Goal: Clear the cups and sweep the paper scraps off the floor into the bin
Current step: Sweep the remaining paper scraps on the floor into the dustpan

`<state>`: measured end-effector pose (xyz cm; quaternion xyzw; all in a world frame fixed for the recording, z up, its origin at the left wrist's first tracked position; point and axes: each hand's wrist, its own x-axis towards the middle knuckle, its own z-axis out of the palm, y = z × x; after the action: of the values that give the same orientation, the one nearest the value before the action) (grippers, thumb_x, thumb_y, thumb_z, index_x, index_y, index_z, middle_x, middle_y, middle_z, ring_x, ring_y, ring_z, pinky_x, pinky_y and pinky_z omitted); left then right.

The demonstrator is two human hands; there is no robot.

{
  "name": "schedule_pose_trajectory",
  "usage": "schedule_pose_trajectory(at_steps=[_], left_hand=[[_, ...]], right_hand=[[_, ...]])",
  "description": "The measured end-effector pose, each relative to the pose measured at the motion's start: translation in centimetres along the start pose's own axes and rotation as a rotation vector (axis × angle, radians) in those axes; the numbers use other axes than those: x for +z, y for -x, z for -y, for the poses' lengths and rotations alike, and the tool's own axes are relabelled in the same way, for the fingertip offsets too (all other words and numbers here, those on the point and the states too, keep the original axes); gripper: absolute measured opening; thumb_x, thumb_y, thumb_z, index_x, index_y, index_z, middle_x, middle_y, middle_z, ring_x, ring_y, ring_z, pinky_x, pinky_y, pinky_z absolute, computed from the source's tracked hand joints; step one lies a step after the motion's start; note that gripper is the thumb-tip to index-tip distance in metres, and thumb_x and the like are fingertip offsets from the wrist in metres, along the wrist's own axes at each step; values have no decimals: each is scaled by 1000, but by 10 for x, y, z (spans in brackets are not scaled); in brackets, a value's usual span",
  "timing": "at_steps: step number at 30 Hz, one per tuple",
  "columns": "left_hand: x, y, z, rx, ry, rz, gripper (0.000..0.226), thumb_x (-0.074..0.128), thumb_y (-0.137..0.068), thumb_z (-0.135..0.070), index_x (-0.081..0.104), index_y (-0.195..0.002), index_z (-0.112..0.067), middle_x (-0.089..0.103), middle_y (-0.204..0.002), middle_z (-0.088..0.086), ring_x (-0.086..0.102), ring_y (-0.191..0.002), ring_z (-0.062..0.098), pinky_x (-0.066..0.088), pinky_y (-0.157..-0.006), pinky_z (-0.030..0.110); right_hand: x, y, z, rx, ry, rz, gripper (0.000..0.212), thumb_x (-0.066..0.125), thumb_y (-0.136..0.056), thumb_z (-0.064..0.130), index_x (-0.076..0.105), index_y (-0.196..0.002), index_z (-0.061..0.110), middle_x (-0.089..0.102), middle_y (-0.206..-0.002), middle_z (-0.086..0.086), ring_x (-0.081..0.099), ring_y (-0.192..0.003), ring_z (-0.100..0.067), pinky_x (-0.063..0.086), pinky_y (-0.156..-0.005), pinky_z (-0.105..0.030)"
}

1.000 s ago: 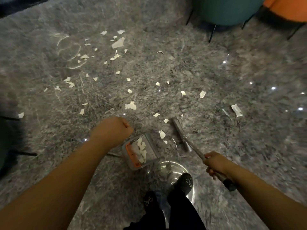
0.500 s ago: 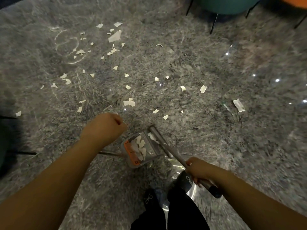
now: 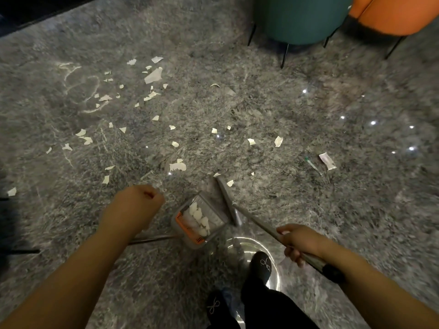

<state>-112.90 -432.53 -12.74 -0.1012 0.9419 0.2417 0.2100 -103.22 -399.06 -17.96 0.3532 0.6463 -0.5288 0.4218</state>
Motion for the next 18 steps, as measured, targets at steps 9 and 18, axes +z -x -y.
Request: schedule_pose_trajectory(at_steps=[9, 18], left_hand=[[-5, -66, -60, 51, -33, -15, 26, 57, -92, -28, 60, -66, -25, 62, -61, 2, 60, -63, 20, 46, -59, 29], [-15, -150, -114, -35, -111, 30, 22, 59, -91, -39, 69, -81, -23, 67, -73, 2, 61, -68, 16, 52, -68, 32]], right_hand=[[-78, -58, 73, -93, -49, -182, 18, 38, -98, -3, 45, -109, 10, 41, -60, -12, 34, -24, -10, 34, -29, -16], [-156, -141, 155, -95, 393, -212, 13, 43, -93, -4, 54, -89, 1, 51, -56, -14, 45, -27, -11, 39, -30, -20]])
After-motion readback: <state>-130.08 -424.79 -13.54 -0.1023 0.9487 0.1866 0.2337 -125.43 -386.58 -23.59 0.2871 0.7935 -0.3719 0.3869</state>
